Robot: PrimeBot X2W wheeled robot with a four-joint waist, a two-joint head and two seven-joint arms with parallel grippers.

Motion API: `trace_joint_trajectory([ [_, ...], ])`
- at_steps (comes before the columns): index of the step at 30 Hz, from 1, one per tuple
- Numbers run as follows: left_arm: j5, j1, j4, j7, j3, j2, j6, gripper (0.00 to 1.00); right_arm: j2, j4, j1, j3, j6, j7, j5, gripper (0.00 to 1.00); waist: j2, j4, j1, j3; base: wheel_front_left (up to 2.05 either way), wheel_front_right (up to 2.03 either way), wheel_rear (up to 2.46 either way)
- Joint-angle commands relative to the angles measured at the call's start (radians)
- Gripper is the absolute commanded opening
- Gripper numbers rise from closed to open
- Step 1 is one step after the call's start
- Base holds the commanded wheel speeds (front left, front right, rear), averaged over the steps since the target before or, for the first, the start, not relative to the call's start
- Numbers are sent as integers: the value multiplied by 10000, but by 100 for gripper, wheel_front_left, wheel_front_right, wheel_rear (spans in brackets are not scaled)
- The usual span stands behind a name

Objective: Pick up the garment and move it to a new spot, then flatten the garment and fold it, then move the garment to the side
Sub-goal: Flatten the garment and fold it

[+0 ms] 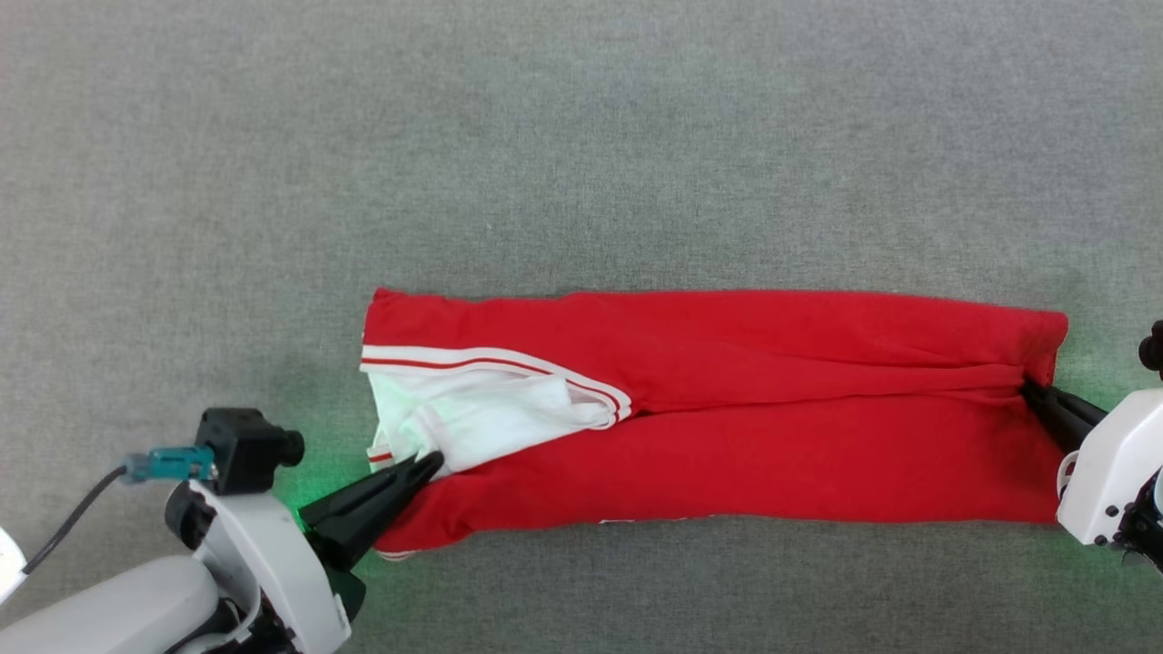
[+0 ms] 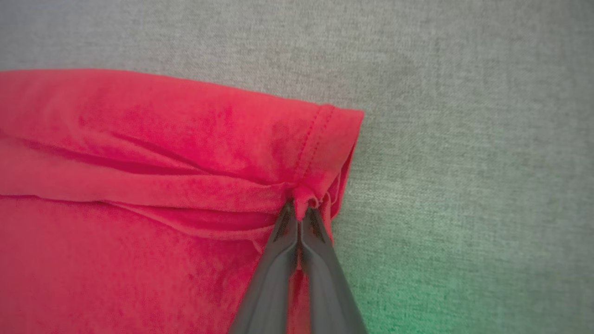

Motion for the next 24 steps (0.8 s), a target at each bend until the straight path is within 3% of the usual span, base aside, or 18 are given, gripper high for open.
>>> trace_joint_trajectory([
  [1,-31,133,18,-40,8,-53,-21,0,128,335,174,179,-12,-10,21,0,-1,-15,-1,-78,0,0,0],
  [2,-51,143,14,-48,10,-65,-19,9,97,352,175,121,-12,-106,-38,16,-1,-16,-1,-139,0,0,0],
  [4,-130,191,-9,-54,249,-98,-21,44,57,364,230,0,-14,-226,-95,48,-1,-13,-1,-281,0,0,0],
  [5,-162,265,-58,-53,390,-120,-21,68,23,335,270,-45,-14,-240,-99,82,-1,-11,-1,-354,0,0,0],
  [6,-159,375,-80,-47,582,-134,-19,91,-17,280,319,-92,-14,-266,-109,100,-1,-7,-1,-431,0,0,0],
  [7,-153,502,-98,-48,764,-139,-21,100,-59,225,338,-130,-14,-251,-95,100,-1,-5,-1,-507,0,0,0],
  [15,320,2001,114,-50,2739,-643,-19,100,-235,0,716,-676,-10,-85,133,100,-1,223,-1,-1218,0,0,0],
  [24,1463,4127,696,-29,5633,-2142,-21,100,-240,167,1372,-1441,-10,797,523,100,-1,950,-1,-1812,0,0,0],
])
